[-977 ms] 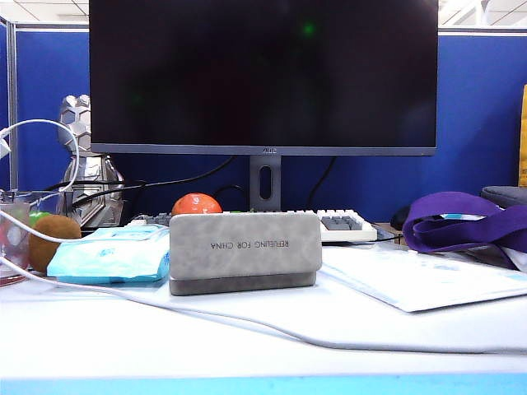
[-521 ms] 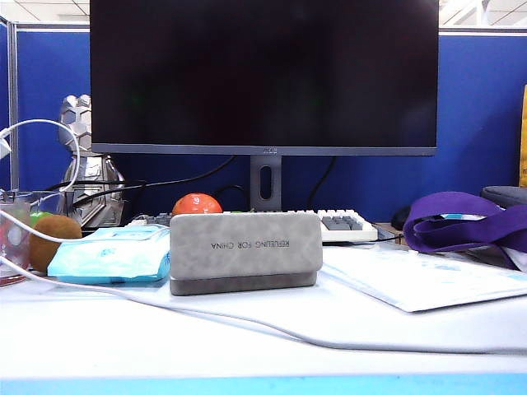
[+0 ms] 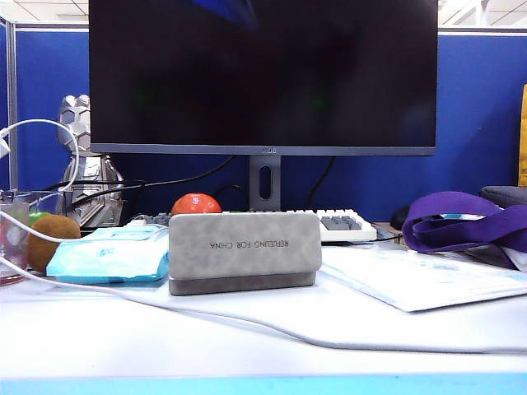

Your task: Pick up the glasses, fold the temples of the glasses, place the glasses into the glasses case, and finally close the glasses case.

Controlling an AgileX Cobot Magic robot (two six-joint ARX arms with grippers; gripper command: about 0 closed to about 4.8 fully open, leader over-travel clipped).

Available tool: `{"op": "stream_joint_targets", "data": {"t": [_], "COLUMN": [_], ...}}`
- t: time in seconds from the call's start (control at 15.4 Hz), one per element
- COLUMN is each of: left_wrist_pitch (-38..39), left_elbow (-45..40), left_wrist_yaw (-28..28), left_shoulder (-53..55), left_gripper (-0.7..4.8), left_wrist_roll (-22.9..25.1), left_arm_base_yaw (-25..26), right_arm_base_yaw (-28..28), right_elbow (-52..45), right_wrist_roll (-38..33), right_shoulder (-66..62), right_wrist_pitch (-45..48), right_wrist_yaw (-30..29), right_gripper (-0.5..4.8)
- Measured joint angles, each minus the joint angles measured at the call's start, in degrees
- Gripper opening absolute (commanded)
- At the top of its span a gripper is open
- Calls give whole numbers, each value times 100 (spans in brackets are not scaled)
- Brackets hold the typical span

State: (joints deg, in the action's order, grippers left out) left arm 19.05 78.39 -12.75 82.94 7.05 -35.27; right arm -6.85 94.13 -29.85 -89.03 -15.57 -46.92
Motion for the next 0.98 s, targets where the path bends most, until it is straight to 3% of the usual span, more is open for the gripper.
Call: {"op": "stream_joint_targets", "data": {"t": [0.13, 0.2, 0.59, 0.78, 0.85, 0.91, 0.98], "left_wrist_pitch": [358, 505, 1309, 1320, 1325, 1322, 1322], "left_elbow": [-2, -2, -7, -7, -7, -7, -7], "left_wrist_yaw": [-321, -380, -267, -245, -243, -240, -243], "left_shoulder": [479, 730, 1696, 1937, 2006, 2046, 2074], "left_gripper": [354, 374, 371, 360, 301, 200, 166], "left_wrist_roll": [-4, 7, 1078, 1338, 1377, 1392, 1394], "left_arm_base_yaw": [-7, 0, -7, -4, -4, -4, -7], "right_arm_base_yaw": [52, 61, 59, 57, 57, 57, 57], "right_elbow": [2, 2, 0, 0, -2, -2, -2], "right_wrist_roll": [142, 225, 295, 295, 295, 295, 295], "right_shoulder": [44, 59, 63, 66, 66, 66, 68], "right_wrist_pitch": [-186, -280, -450, -452, -461, -468, -479], "right_wrist_yaw": [35, 46, -44, -63, -68, -68, -70], "right_gripper": [-1, -1, -1, -1, -1, -1, -1]}}
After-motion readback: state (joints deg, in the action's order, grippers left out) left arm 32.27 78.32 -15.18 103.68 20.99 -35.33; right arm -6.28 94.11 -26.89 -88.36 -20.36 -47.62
